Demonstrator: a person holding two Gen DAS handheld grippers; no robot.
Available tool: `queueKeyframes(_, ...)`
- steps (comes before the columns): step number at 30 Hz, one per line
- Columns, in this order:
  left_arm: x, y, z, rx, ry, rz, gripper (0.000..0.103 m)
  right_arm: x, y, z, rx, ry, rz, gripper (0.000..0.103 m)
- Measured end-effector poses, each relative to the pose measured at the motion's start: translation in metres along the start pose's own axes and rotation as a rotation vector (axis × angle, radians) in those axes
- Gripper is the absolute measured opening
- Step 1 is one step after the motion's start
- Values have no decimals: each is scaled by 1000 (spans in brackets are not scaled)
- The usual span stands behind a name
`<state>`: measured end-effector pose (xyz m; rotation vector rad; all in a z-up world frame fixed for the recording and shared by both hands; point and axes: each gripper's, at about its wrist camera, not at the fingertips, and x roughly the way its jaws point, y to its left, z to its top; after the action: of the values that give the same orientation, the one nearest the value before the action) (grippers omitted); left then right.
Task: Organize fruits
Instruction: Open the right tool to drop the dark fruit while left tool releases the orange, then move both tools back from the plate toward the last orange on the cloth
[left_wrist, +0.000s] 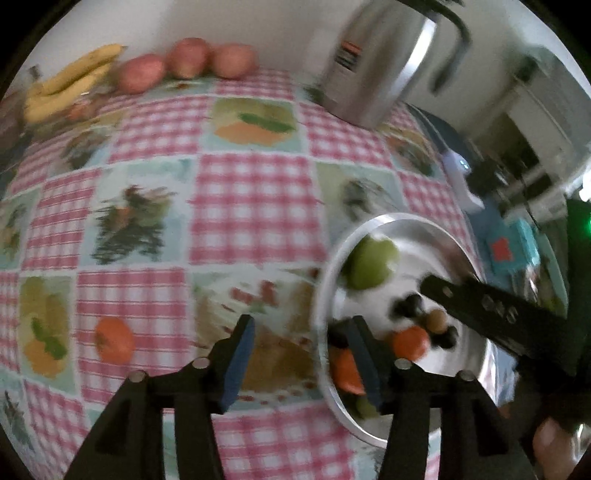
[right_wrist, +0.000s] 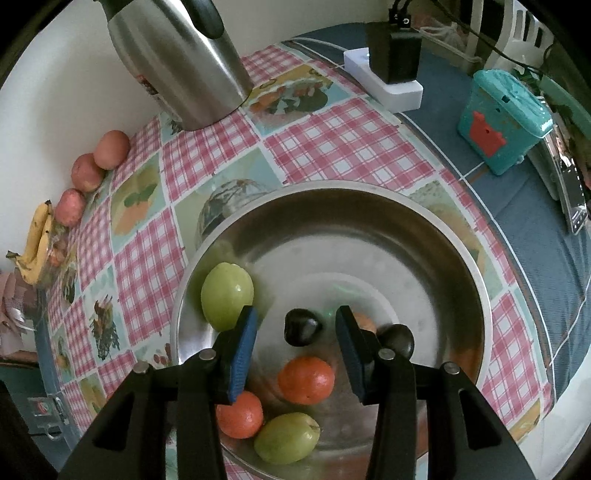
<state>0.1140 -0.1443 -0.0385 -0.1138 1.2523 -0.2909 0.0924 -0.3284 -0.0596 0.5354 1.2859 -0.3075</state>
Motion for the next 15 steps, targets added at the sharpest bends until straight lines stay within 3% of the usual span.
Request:
queueKeyframes(8,-13,47,13,-147,-57,97,72,1,18,-3,-67,11,6,46)
queueKeyframes(10,-15,54,14,-164,-68,126,77,0,24,-4,-86,8,5,62)
queueKeyframes(15,-19,68,15,-189,-86,200,91,-2,34,-6,-120,0,-2,64)
